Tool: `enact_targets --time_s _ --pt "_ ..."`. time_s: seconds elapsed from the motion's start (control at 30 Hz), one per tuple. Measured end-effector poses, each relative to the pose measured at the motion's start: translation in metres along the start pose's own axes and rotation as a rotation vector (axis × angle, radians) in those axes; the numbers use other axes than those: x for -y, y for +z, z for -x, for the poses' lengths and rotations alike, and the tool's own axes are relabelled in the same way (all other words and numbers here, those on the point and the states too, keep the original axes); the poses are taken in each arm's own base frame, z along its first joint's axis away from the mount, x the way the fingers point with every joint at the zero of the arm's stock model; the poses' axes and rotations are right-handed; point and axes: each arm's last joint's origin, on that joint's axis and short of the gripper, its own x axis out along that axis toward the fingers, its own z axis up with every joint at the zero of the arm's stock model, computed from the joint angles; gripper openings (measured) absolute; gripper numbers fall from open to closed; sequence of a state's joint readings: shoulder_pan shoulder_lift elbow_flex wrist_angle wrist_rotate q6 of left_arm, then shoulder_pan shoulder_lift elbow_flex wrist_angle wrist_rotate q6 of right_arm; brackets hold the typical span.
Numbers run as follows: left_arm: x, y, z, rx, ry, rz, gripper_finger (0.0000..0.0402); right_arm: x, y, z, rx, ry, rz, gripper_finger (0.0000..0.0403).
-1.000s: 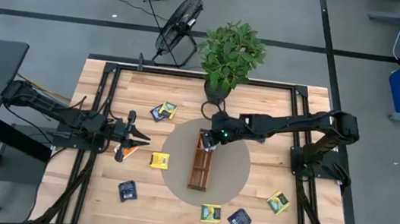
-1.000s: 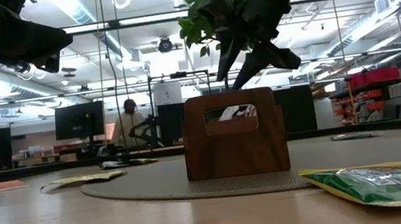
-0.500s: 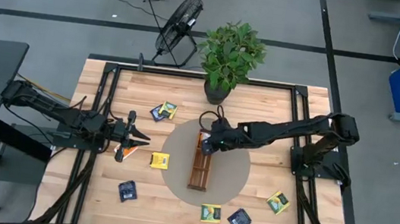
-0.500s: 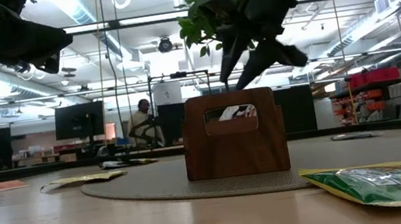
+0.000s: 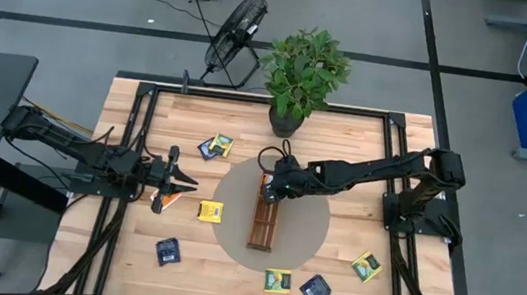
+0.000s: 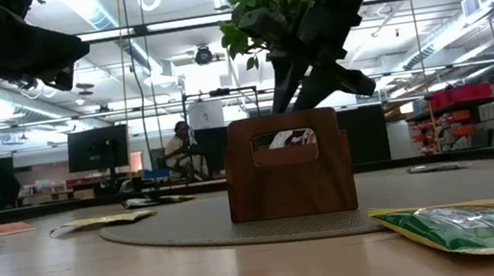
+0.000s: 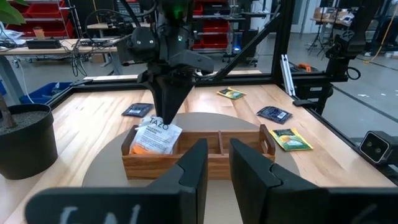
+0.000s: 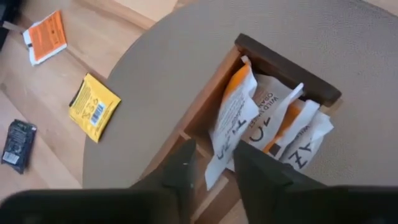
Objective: Pick & Place Tea
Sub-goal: Put the orange tea bag into the top compartment of the top section wooden organizer
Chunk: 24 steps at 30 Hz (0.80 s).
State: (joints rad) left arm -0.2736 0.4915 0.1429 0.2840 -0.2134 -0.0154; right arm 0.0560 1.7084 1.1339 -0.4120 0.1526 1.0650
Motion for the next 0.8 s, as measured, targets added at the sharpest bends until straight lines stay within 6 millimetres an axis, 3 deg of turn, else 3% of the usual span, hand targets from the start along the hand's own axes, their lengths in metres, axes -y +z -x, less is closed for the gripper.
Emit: enact_targets --time_s 0.2,0.6,0.8 --pt "0.0 0.0 0.0 0.0 0.0 0.0 0.0069 0.003 0.004 -0.001 -0.032 0.014 0.002 0.0009" --pt "0.0 0.0 0.0 0.0 0.0 -0.001 0.0069 0.02 0.032 -0.004 -0.225 0.13 -0.138 0.0003" --pt "0.0 0.0 0.0 0.0 0.0 -0.001 0.0069 0.021 0.047 0.0 -0.24 0.156 -0.183 0.0001"
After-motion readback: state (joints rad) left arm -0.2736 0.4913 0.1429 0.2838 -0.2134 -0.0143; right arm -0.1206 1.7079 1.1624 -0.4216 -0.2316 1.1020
